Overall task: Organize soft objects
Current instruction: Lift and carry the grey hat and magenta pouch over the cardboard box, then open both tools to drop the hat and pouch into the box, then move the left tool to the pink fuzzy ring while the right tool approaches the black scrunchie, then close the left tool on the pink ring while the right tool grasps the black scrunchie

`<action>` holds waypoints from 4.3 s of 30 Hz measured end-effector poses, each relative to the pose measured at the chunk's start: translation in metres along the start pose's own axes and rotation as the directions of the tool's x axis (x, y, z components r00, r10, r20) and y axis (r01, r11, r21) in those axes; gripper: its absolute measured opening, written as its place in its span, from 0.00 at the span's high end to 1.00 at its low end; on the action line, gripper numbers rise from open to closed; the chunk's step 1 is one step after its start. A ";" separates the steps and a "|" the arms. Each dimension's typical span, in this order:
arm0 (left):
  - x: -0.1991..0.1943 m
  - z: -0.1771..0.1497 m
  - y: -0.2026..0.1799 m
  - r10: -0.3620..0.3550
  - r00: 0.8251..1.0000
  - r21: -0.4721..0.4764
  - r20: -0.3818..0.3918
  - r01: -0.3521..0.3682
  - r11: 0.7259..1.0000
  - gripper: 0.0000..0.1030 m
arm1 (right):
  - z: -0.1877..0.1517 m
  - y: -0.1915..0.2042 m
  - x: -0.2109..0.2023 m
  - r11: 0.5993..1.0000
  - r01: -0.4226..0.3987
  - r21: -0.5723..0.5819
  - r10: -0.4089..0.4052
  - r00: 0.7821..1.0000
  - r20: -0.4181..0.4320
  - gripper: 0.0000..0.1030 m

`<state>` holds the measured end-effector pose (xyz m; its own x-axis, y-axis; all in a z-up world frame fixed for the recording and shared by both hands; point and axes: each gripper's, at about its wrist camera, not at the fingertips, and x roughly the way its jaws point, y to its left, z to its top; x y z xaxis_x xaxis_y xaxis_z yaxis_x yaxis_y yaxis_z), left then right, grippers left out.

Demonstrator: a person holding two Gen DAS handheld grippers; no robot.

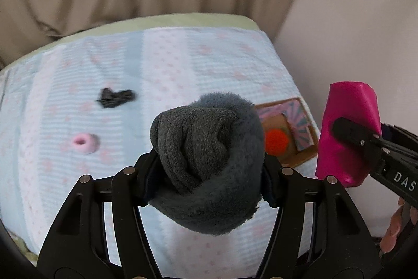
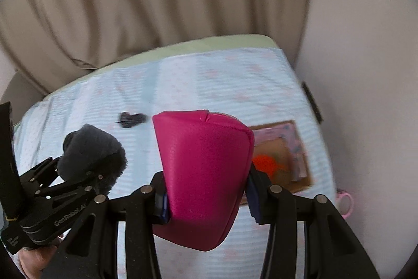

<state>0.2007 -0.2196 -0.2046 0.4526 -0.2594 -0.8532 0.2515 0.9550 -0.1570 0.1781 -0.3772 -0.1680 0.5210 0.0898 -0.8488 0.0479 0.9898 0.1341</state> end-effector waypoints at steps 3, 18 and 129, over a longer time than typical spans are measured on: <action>0.029 0.008 -0.032 -0.028 0.999 0.027 -0.041 0.030 0.999 0.43 | 0.007 -0.040 0.015 0.999 0.040 0.026 -0.039 0.999 -0.033 0.60; 0.200 0.002 -0.085 -0.029 0.946 0.062 -0.324 0.052 0.997 0.42 | 0.006 -0.146 0.150 0.993 0.070 0.099 -0.040 0.958 -0.284 0.60; 0.233 -0.092 0.374 0.188 0.982 -0.424 0.030 -0.158 0.892 0.47 | 0.045 0.275 0.434 0.915 -0.075 -0.397 0.057 0.997 -0.057 0.18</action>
<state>0.3211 0.0899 -0.5082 0.5175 -0.0797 -0.8520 -0.2097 0.9535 -0.2165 0.4563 -0.0708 -0.4765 0.4733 0.1519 -0.8677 -0.3332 0.9427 -0.0167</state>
